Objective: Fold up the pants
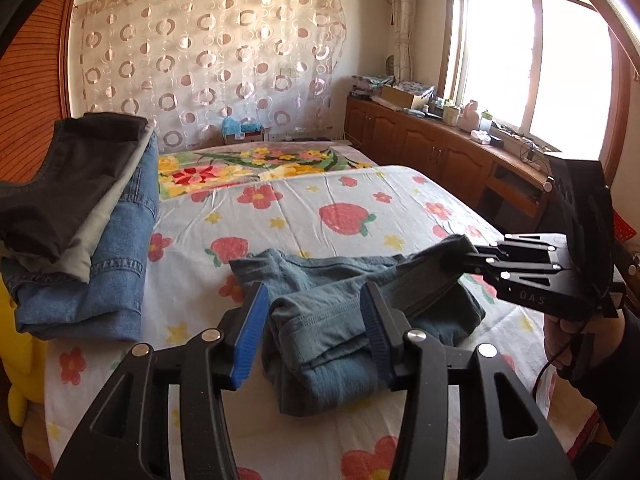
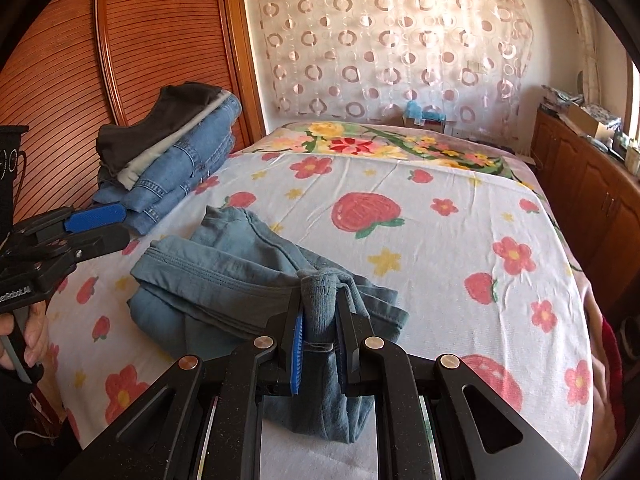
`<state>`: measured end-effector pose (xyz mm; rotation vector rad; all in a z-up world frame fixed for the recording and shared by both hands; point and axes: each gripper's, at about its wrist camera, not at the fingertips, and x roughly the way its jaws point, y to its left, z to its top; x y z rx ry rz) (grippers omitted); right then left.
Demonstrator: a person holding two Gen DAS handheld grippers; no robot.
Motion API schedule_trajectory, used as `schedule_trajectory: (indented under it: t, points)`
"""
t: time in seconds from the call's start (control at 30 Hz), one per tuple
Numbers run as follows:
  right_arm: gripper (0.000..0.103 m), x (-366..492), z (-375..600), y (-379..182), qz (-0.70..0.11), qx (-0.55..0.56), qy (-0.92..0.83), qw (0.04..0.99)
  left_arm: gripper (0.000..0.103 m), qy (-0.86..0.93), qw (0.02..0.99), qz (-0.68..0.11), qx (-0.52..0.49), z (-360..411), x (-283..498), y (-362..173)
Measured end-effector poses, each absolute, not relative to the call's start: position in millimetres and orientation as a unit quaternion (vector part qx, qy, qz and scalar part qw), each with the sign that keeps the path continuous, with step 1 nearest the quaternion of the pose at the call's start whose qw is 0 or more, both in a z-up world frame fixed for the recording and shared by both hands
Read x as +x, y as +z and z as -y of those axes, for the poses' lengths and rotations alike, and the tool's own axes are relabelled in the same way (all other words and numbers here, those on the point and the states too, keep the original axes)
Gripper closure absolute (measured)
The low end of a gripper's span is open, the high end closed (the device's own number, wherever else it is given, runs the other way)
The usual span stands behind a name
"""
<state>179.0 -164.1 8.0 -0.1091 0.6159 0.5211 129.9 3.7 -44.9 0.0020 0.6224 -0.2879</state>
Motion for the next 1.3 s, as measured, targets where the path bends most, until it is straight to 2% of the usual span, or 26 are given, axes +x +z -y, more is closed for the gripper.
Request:
schedule_trajectory:
  t: [0.03,0.07,0.2,0.27,0.33,0.43,0.73,0.8,0.87,0.97,1.13,1.2,1.23,1.3]
  points:
    - [0.09,179.5,164.1,7.8,-0.3,-0.053,0.253,0.918,0.031,-0.14,0.941,-0.308,-0.003,-5.2,129.2,-47.5]
    - [0.09,179.3,164.3,7.3,-0.299,-0.052,0.253,0.919,0.022,-0.143,0.94,-0.309,-0.01,-7.6,128.3,-51.0]
    - [0.09,177.8,165.7,7.0,-0.294,-0.055,0.255,0.92,0.022,-0.142,0.933,-0.33,-0.022,-11.3,128.9,-65.4]
    - [0.08,175.9,166.3,7.3,-0.291,-0.062,0.251,0.921,0.022,-0.134,0.934,-0.332,-0.018,-11.9,126.3,-71.1]
    - [0.078,171.9,169.4,9.3,-0.283,-0.067,0.243,0.925,0.022,-0.133,0.931,-0.339,-0.017,-12.8,124.3,-76.6]
    - [0.067,165.0,179.6,10.7,-0.282,-0.065,0.236,0.928,0.022,-0.139,0.927,-0.347,-0.026,-15.4,121.7,-84.0]
    - [0.067,141.4,205.5,-12.3,-0.326,-0.054,0.248,0.911,0.023,-0.145,0.918,-0.369,-0.014,-10.0,119.2,-100.4]
    - [0.067,141.3,208.0,-17.1,-0.337,-0.049,0.25,0.907,0.028,-0.149,0.916,-0.371,-0.015,-9.5,119.2,-102.3]
    - [0.067,141.9,208.9,-21.8,-0.344,-0.045,0.251,0.904,0.041,-0.158,0.913,-0.377,-0.02,-9.2,120.1,-104.4]
    - [0.067,148.0,206.8,-25.3,-0.354,-0.038,0.255,0.899,0.056,-0.164,0.91,-0.382,-0.017,-8.4,120.6,-106.5]
    - [0.067,156.6,200.2,-28.6,-0.364,-0.037,0.26,0.894,0.069,-0.166,0.907,-0.387,-0.016,-6.8,123.1,-110.0]
    - [0.068,157.6,198.4,-28.5,-0.362,-0.042,0.259,0.895,0.078,-0.17,0.905,-0.389,-0.016,-6.3,123.8,-111.4]
    - [0.089,157.0,197.8,-28.2,-0.362,-0.048,0.258,0.895,0.085,-0.17,0.906,-0.388,-0.018,-6.7,122.9,-110.5]
    - [0.093,153.9,194.9,-27.2,-0.358,-0.065,0.258,0.895,0.089,-0.166,0.912,-0.373,-0.018,-8.6,118.5,-104.7]
